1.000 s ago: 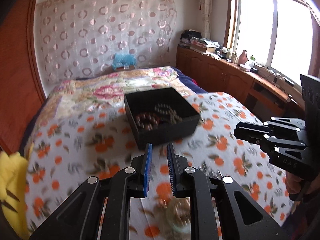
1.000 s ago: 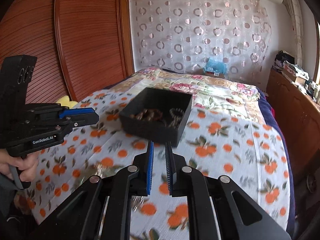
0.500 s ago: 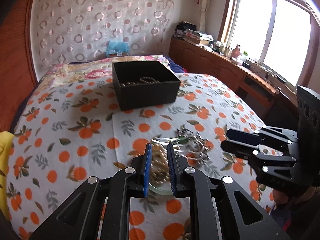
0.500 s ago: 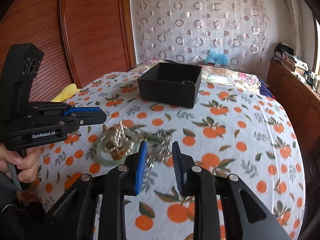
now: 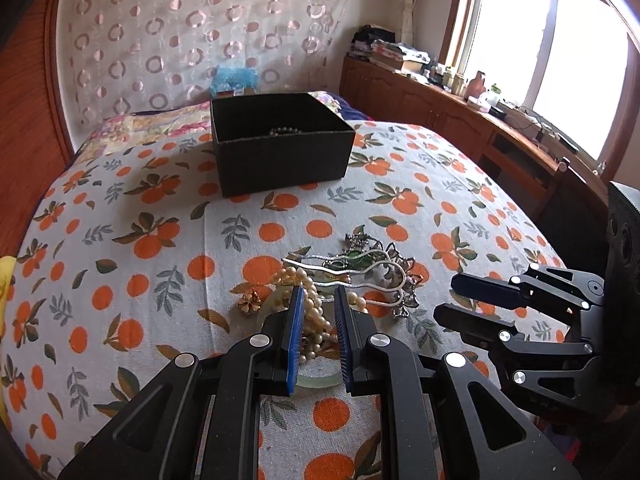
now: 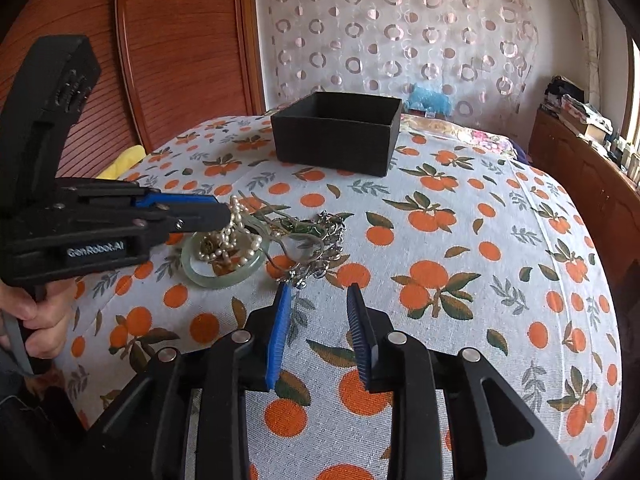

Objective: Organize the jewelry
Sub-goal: 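Move the left tool back to the pile and grasp another pearl strand, then lift the pearl strand with the left tool and carry it over the box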

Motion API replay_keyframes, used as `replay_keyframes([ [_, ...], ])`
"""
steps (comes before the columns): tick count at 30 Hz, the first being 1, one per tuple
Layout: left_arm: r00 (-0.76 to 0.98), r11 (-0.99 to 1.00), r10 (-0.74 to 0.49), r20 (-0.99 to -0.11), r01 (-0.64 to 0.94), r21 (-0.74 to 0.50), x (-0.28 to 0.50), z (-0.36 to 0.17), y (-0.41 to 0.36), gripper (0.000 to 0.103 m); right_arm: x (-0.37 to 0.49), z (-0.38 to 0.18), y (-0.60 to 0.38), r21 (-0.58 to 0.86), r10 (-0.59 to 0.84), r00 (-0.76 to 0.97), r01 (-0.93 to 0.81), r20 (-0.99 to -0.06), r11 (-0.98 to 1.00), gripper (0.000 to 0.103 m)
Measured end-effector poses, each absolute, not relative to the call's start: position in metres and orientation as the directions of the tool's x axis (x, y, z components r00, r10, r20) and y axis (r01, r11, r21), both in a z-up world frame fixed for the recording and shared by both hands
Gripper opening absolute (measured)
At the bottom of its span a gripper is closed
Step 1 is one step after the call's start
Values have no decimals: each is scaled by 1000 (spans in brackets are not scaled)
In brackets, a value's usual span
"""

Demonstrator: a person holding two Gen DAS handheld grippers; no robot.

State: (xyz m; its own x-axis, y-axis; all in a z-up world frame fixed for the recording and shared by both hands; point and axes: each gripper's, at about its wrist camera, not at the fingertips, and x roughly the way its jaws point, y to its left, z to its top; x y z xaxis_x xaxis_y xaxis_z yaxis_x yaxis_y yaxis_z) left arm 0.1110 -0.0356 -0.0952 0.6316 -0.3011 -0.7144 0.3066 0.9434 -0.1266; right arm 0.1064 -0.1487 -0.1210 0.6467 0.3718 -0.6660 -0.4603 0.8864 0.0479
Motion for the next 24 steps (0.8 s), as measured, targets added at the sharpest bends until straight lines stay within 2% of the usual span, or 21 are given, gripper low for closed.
replay_keyframes([
  [8, 611, 948, -282, -740, 295, -119, 118, -106, -39, 14, 107, -120, -151, 69, 384, 639, -460, -666, 885, 32],
  [12, 620, 949, -289, -729, 288, -131, 118, -105, -34, 5, 107, -120, -151, 69, 384, 638, -461, -667, 885, 32],
  [24, 742, 952, -305, -597, 254, -171, 98, -50, 0, 4, 109, -122, -149, 63, 383, 633, -466, -673, 882, 32],
])
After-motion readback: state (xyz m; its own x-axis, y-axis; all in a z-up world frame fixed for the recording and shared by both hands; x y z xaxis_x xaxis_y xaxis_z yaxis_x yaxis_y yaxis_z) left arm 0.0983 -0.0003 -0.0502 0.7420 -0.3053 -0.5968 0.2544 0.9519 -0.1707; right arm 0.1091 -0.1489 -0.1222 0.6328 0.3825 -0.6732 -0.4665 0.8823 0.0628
